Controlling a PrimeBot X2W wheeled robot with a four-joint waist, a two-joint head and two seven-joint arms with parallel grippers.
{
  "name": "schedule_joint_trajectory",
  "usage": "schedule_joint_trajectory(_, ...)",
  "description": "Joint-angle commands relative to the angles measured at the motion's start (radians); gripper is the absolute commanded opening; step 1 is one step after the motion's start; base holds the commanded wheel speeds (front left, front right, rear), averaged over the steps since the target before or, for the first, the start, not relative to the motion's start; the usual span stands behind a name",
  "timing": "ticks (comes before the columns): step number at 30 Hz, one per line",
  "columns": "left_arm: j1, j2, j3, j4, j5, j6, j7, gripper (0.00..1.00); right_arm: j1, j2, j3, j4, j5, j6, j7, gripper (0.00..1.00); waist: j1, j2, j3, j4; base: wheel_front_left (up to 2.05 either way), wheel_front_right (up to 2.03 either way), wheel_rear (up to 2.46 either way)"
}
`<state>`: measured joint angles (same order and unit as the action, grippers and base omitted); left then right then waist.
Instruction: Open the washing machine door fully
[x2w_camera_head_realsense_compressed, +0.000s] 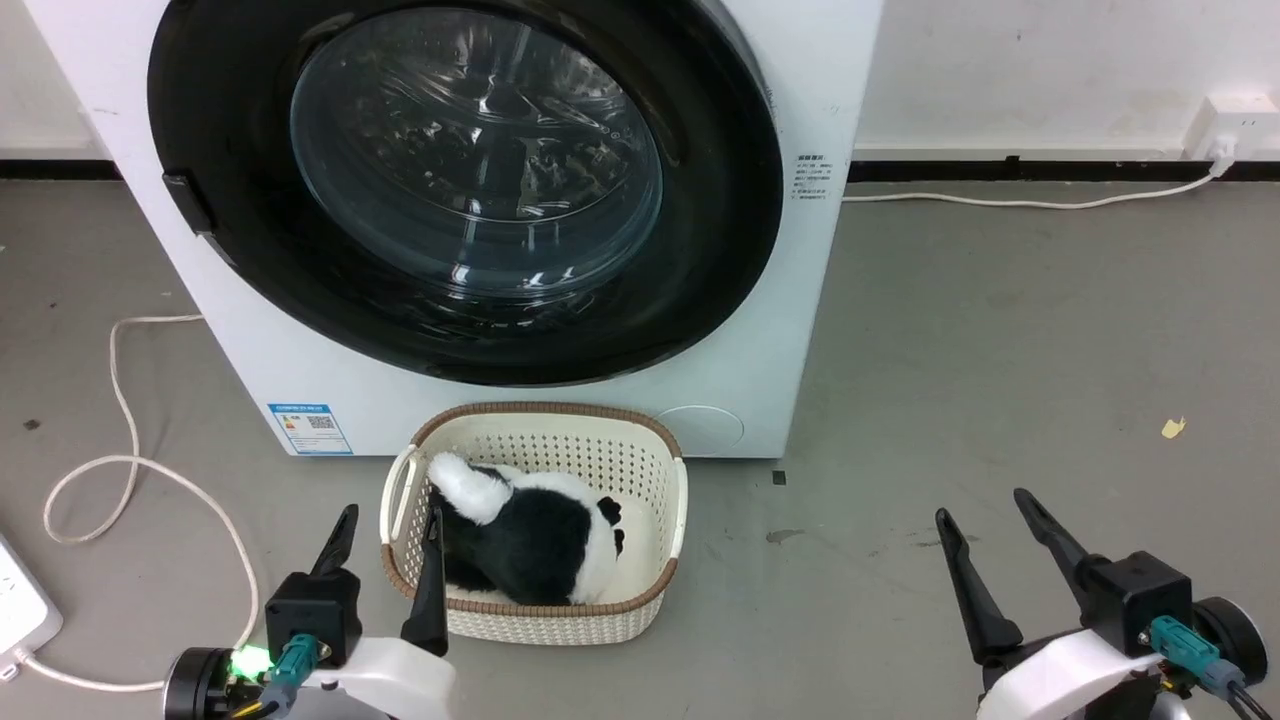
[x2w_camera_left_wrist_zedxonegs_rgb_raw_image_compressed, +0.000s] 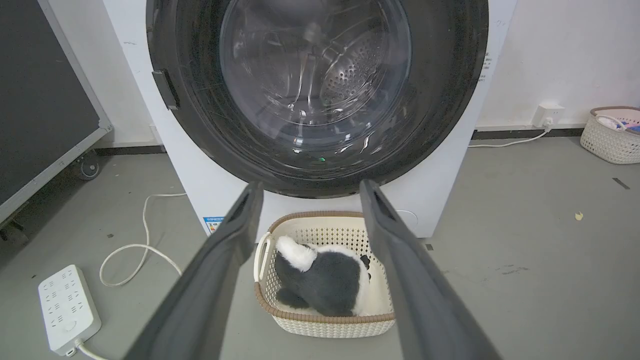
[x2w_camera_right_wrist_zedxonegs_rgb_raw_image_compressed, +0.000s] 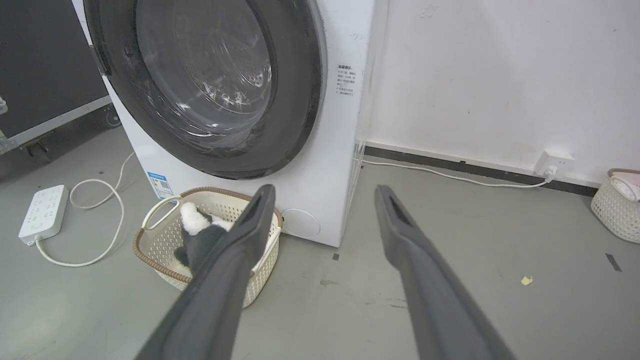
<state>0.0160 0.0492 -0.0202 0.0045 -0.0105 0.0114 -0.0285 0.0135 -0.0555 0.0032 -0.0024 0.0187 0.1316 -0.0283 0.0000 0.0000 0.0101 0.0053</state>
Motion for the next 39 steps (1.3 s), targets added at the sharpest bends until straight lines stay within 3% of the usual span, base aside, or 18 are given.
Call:
schedule_joint_trajectory(1,-0.003,0.002,-0.004,-0.001,0.003,0.004,-0.009,1.0,0.005,0.001,-0.001,-0.007,0.003,0.0,-0.009,1.0,0.0,0.0,0.002,0.002,0.0,0.0,0.0)
schedule_joint_trajectory(25,-0.059,0.005,-0.05,-0.031,0.005,0.029,-0.059,1.0,-0.178,-0.092,0.018,-0.038,0.092,0.0,-0.01,1.0,0.0,0.0,0.105,0.043,0.0,0.0,0.0)
schedule_joint_trajectory(26,-0.062,0.005,-0.052,-0.033,0.005,0.03,-0.061,1.0,-0.191,-0.095,0.02,-0.038,0.101,0.0,-0.008,0.89,0.0,0.0,0.111,0.045,0.0,0.0,0.0)
schedule_joint_trajectory(28,-0.067,0.005,-0.056,-0.035,0.005,0.033,-0.065,1.0,-0.219,-0.099,0.02,-0.034,0.122,0.0,-0.003,0.0,0.0,0.0,0.122,0.049,0.0,0.0,0.0)
schedule_joint_trajectory(39,-0.101,0.005,-0.084,-0.045,0.002,0.044,-0.088,1.0,-0.392,-0.086,-0.022,0.031,0.268,0.0,0.047,0.0,0.0,0.0,0.189,0.085,0.0,0.0,0.0)
